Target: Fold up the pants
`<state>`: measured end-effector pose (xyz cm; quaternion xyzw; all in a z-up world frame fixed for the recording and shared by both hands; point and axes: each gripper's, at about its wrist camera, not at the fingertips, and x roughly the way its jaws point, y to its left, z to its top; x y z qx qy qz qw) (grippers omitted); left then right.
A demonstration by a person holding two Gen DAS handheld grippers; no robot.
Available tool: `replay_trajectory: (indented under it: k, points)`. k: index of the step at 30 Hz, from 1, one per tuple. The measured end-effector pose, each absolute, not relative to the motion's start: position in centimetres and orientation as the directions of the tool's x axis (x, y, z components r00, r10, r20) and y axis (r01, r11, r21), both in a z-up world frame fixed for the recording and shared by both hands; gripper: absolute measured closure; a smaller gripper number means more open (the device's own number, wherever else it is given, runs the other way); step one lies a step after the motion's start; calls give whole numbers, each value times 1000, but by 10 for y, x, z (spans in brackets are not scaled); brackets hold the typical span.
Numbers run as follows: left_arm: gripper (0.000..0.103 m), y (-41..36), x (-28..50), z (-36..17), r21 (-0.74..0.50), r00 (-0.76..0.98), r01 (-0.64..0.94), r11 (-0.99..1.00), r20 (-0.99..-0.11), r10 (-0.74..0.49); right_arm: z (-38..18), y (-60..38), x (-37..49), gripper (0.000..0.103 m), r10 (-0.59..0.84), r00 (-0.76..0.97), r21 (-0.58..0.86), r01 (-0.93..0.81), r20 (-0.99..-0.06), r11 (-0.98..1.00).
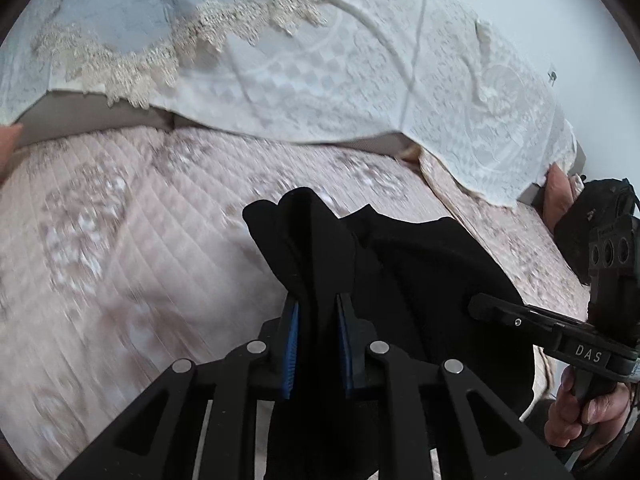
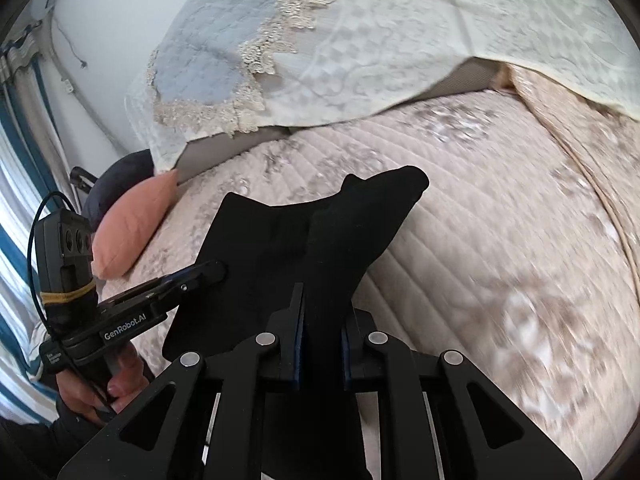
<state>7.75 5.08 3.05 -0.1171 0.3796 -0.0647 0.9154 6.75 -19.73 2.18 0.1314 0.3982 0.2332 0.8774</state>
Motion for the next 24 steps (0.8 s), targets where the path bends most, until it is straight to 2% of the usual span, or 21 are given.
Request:
replay_trajectory:
  k: [14,16,19,24]
  points:
    - [84,135,167,22,-221,728,-25,975,-672,-134,15,-129,187,90,549,528,410,-366,-648,836]
    - [90,146,177,19,-211,740,-37,977,-662,-115,9,-123,202,90,547,519,411,-362,-656,837]
    - [93,163,190,16,-242,752,-41,969,-646,-130,-4,-121,222,90,534,516,406,-348,-670,845]
    - [93,180,195,-8,-277,715,-108,955,-689,-119,-24,-132,236,86,532,493,428,-316,-688,847]
